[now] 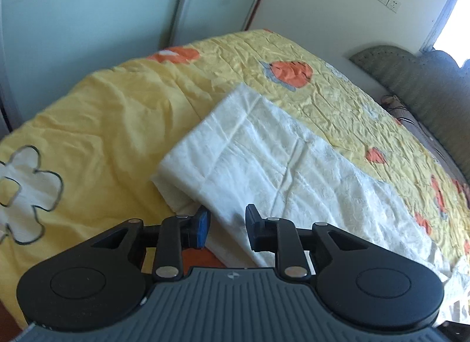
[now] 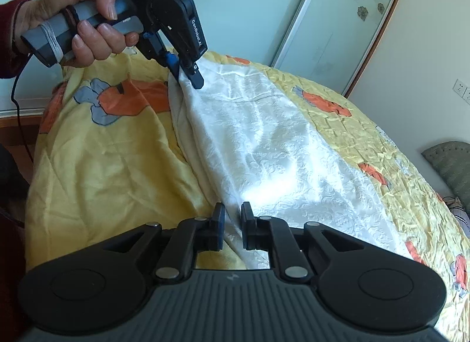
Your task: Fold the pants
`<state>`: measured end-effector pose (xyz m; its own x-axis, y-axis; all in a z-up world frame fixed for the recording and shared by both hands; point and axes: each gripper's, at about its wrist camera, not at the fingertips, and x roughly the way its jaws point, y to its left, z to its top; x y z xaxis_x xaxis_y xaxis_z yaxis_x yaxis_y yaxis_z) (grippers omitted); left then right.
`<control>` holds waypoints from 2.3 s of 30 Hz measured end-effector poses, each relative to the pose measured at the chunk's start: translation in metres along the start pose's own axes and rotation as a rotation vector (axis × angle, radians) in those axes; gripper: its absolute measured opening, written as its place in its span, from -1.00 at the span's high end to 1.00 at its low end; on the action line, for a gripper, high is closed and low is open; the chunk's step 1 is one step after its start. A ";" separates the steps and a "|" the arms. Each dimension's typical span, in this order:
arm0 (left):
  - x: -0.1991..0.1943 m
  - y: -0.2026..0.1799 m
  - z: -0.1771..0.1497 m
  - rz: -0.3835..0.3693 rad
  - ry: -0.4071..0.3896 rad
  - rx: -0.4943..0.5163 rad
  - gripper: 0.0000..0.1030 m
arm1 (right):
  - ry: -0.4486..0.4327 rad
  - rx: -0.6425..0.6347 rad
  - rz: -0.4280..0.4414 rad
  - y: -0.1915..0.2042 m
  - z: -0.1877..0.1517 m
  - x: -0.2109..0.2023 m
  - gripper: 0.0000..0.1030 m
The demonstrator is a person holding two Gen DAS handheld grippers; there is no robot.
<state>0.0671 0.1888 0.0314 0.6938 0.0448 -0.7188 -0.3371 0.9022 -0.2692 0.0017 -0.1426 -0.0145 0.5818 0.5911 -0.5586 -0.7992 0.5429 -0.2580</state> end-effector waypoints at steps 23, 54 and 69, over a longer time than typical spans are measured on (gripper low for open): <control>0.008 -0.219 -0.093 -0.486 0.112 0.587 -0.03 | 0.035 1.305 -0.737 -0.248 -0.300 -0.224 0.09; 0.030 -0.267 -0.137 -0.690 0.252 0.695 -0.15 | 0.091 0.962 -0.823 -0.243 -0.173 -0.145 0.59; 0.029 -0.273 -0.154 -0.644 0.157 0.790 0.24 | 0.210 0.988 -0.885 -0.300 -0.186 -0.073 0.75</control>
<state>0.0811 -0.1222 -0.0144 0.4849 -0.5523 -0.6782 0.6229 0.7624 -0.1755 0.1713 -0.4598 -0.0428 0.7375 -0.2336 -0.6336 0.3254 0.9451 0.0303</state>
